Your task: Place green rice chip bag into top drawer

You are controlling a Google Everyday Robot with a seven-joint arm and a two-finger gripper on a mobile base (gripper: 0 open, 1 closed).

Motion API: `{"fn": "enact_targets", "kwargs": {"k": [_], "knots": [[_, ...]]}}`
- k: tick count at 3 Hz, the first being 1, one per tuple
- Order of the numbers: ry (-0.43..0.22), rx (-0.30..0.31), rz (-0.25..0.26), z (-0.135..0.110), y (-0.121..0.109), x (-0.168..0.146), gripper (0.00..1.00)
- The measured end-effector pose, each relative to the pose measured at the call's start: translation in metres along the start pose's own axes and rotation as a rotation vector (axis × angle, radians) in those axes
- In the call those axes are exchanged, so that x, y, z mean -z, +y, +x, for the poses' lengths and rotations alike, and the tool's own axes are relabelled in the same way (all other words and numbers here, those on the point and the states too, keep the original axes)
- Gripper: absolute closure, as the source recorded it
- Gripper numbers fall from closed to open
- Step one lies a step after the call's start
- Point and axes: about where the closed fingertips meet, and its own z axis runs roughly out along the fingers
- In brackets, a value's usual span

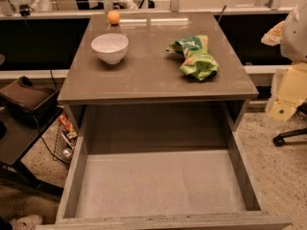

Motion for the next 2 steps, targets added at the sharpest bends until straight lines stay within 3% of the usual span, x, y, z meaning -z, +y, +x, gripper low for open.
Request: {"fn": "enact_targets", "kwargs": {"k": [1,2], "knots": [[-0.007,-0.003,0.006,-0.001,-0.002,0.000,0.00],[-0.088,-0.039,0.068,-0.009,-0.030,0.003,0.00]]}}
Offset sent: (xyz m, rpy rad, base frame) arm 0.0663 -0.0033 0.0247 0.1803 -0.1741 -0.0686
